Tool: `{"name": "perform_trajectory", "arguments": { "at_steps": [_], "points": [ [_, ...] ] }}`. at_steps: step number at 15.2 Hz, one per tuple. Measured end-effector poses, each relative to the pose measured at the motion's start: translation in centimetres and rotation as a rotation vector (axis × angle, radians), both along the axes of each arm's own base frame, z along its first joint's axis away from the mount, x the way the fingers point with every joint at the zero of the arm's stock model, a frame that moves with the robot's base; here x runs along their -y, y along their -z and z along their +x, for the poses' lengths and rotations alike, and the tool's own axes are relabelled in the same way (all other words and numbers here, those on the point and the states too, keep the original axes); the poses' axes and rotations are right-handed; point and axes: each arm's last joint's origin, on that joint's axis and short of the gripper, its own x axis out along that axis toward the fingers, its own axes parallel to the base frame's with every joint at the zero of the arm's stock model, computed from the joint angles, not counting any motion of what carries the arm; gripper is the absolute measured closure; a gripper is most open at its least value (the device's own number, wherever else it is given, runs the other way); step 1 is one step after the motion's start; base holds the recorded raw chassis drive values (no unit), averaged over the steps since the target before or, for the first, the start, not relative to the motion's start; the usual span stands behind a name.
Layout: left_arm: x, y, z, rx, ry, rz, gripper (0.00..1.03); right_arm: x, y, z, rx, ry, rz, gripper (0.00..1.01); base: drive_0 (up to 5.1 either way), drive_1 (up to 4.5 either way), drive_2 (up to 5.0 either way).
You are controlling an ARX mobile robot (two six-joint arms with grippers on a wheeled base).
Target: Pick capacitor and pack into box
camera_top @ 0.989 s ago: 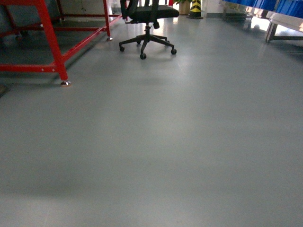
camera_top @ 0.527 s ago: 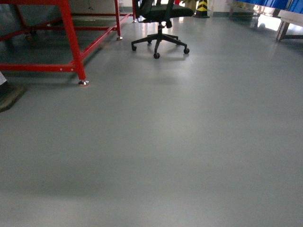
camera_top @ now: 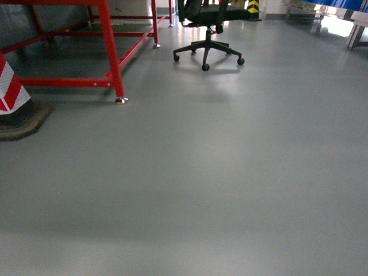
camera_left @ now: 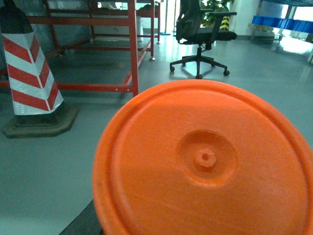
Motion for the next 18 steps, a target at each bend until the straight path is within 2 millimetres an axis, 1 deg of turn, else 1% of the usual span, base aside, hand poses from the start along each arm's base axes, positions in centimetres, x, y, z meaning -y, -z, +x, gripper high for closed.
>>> {"name": "perform_trajectory", "arguments": {
  "at_steps": [18],
  "points": [
    [0.0, 0.05, 0.0, -0.005, 0.0, 0.0, 0.59, 0.0, 0.0, 0.0, 0.0, 0.001, 0.0, 0.03, -5.0, 2.37, 2.4]
  ]
}}
